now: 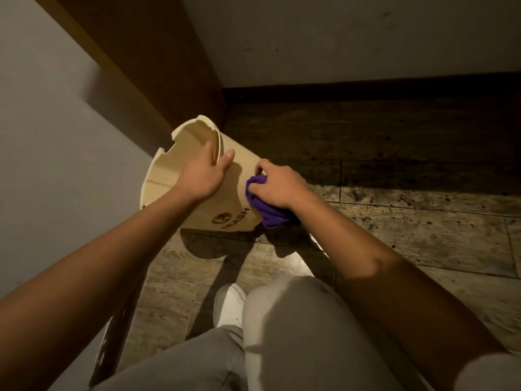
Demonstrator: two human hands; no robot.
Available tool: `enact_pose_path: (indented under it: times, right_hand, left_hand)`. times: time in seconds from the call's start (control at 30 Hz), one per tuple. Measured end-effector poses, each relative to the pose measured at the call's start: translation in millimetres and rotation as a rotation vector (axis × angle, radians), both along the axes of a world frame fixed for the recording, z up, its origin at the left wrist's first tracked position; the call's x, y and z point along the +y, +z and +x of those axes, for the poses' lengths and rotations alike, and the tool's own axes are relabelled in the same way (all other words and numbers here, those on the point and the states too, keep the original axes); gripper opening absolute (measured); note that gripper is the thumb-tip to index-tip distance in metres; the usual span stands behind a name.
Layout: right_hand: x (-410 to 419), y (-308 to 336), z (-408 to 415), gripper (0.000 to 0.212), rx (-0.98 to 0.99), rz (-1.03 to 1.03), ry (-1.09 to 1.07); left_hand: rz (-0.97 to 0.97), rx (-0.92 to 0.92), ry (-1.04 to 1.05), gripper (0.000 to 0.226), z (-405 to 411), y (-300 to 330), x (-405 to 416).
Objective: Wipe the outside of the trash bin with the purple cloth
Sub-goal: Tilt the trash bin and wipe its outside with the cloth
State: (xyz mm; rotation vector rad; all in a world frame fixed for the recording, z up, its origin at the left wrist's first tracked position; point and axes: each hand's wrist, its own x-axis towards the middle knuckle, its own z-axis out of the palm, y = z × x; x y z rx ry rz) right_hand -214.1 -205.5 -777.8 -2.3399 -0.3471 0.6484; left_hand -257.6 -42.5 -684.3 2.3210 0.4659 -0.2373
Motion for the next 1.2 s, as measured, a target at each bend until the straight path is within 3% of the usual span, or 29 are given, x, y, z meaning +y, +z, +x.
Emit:
enact_pose_path:
  times: [0.1, 0.2, 0.27, 0.33, 0.4, 0.47, 0.53, 0.73, 0.97, 1.07, 1.2]
  right_hand:
    - [3.1, -1.7, -1.0, 0.051, 0.070, -0.008, 0.024]
    - [-5.2, -11.8, 0.2, 0.062, 0.135, 0.130, -0.095]
    - [-11.9, -14.7, 3.1, 0.062, 0.155, 0.218, -0.166]
    - [-13.8, -14.4, 8.1, 0.054, 0.153, 0.312, -0.203]
    - [-13.5, -8.0, 14.5, 0.037, 0.121, 0.451, -0.311]
    - [-7.2, 4.6, 23.7, 0.026, 0.087, 0.603, -0.469]
    - [6.7, 18.9, 32.0, 0.031, 0.021, 0.670, -0.527]
    - [53.8, 17.0, -19.2, 0.040, -0.418, 0.416, -0.359]
    - [64.5, -38.8, -72.5, 0.054, -0.700, 0.275, 0.063]
    - [51.5, -64.5, -72.5, 0.060, -0.707, 0.212, 0.233]
    - [17.7, -99.6, -66.5, 0.052, -0.462, 0.061, 0.062]
  left_hand:
    - [-0.075, 0.040, -0.009, 0.052, 2.2, -6.6, 1.9]
    - [-0.393, 0.116, 0.048, 0.071, 3.5, -6.8, 20.0]
    - [-0.477, 0.203, 0.016, 0.079, -8.3, -12.0, 22.6]
    - [-0.499, 0.267, -0.021, 0.062, -21.3, -20.1, 23.6]
    - [-0.447, 0.211, -0.057, 0.039, -27.6, -21.0, 23.2]
    - [-0.325, 0.094, -0.089, 0.033, -25.1, -18.9, 25.2]
    - [-0.322, 0.031, -0.056, 0.032, -21.3, -16.7, 24.7]
    - [-0.491, -0.027, 0.088, 0.034, -7.9, -17.6, 16.1]
    - [-0.584, -0.051, 0.333, 0.034, 2.2, -15.0, 34.4]
    - [-0.626, -0.013, 0.428, 0.038, -0.9, -11.7, 46.3]
    - [-0.615, -0.029, 0.505, 0.038, -6.9, -14.2, 60.5]
